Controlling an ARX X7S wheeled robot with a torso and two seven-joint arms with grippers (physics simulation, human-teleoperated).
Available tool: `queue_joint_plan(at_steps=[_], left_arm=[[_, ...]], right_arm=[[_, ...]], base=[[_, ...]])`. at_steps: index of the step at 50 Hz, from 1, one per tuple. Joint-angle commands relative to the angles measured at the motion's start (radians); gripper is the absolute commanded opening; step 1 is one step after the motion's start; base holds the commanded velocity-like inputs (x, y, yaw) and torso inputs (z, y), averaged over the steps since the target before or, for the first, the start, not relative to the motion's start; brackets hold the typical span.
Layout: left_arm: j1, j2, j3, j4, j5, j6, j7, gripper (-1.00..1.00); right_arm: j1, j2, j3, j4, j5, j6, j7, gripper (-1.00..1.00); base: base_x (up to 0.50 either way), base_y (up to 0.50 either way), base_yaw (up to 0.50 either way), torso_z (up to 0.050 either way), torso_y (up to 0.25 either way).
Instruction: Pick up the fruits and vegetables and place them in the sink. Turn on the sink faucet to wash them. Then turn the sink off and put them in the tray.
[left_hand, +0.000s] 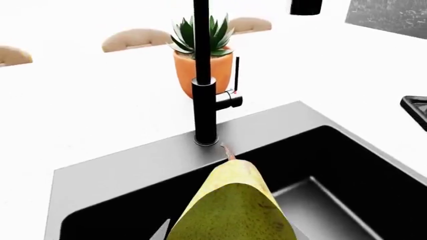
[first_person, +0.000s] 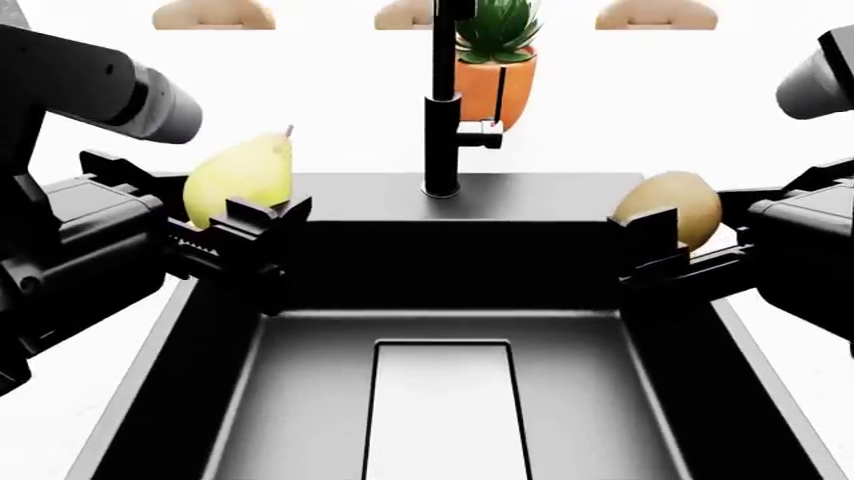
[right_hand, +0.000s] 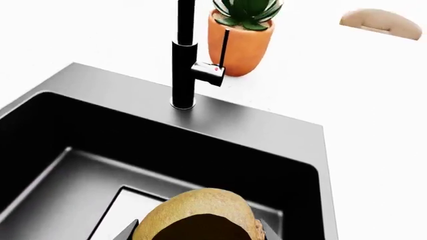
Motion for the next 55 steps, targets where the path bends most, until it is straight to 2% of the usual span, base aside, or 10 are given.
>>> queue_joint_plan(at_steps=[1, 11, 15, 55], left_arm=[[0.024, -0.057, -0.026, 0.043, -0.029, 0.034, 0.003, -1.00], [0.052, -0.080, -0.032, 0.056, -0.025, 0.050, 0.015, -1.00], [0.051, -0.085, -0.036, 0.062, -0.030, 0.057, 0.007, -1.00], [0.044, -0.059, -0.030, 0.074, -0.036, 0.038, 0.002, -1.00]], right_arm=[[-0.018, 0.046, 0.017, -0.047, -0.024, -0.008, -0.016, -1.00], [-0.030, 0.063, 0.023, -0.062, -0.032, -0.018, -0.020, -1.00], [-0.027, 0.071, 0.030, -0.066, -0.031, -0.022, -0.022, -1.00], [-0.007, 0.081, 0.047, -0.046, 0.007, 0.022, -0.008, -1.00]], base=[[0.00, 0.00, 0.00, 0.000, 0.250], [0.00, 0.00, 0.00, 0.000, 0.250], [0.00, 0.00, 0.00, 0.000, 0.000], [-0.07, -0.50, 0.00, 0.000, 0.000]])
